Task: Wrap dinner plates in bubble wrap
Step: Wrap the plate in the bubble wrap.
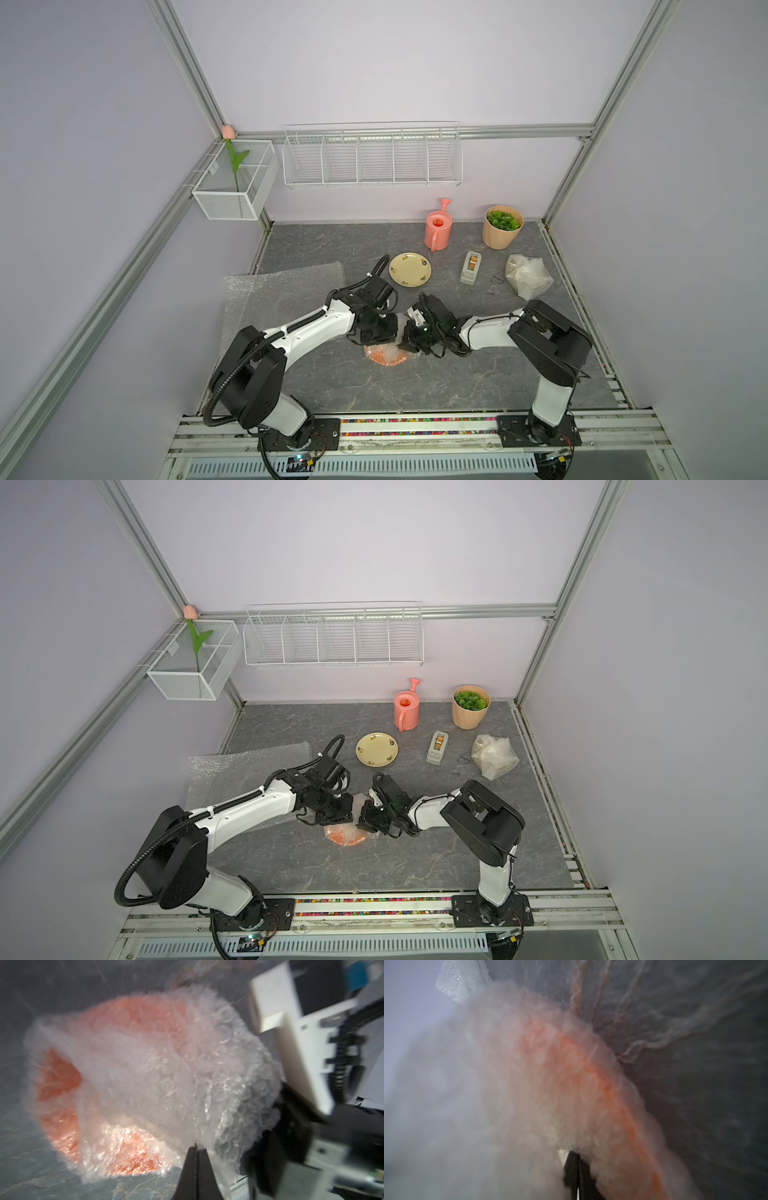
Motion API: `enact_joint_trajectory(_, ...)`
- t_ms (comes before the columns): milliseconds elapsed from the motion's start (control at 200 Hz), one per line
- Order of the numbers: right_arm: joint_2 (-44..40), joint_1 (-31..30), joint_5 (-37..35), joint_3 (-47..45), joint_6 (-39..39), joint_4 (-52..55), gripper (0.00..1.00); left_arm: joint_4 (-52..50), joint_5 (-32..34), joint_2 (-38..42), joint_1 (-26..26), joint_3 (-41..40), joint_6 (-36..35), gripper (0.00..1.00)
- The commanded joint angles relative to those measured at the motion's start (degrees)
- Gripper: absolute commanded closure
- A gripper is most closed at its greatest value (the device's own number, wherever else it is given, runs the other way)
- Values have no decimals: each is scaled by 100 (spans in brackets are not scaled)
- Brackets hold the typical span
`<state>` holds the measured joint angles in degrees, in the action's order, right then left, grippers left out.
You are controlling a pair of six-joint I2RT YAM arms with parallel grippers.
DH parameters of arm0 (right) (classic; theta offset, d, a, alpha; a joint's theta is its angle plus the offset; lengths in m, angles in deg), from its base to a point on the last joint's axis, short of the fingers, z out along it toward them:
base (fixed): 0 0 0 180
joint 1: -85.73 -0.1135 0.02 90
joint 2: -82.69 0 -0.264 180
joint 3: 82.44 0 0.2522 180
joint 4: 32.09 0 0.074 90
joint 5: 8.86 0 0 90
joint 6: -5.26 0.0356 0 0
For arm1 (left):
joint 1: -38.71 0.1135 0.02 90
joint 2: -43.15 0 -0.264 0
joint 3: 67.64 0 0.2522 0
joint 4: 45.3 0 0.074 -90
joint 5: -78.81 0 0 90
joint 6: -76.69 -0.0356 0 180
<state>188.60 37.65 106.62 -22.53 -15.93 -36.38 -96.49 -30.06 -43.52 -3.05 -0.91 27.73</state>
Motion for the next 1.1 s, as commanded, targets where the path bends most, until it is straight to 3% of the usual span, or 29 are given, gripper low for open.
enact_joint_trajectory(0,263,105,-644,-256,88,708,93,451,-250,82,-78,-435,440,100)
enact_joint_trajectory(320,-64,127,-863,-298,41,987,93,782,-138,-526,-96,-1363,242,100)
enact_joint_trajectory(565,-1477,184,-1614,155,-701,2752,88,667,32,-717,-96,-1327,94,100)
enact_joint_trajectory(640,-1731,184,-1659,385,-962,3122,81,693,10,-737,-96,-1308,98,100)
enact_joint_trajectory(825,-1435,149,-1240,1206,-1511,3724,50,735,-3,-759,-96,-1297,132,100)
enact_joint_trajectory(950,-1096,164,-1327,1455,-1639,3817,44,728,13,-737,-91,-1289,137,100)
enact_joint_trajectory(1095,-638,193,-1367,1850,-1861,3986,46,755,17,-761,-96,-1285,165,100)
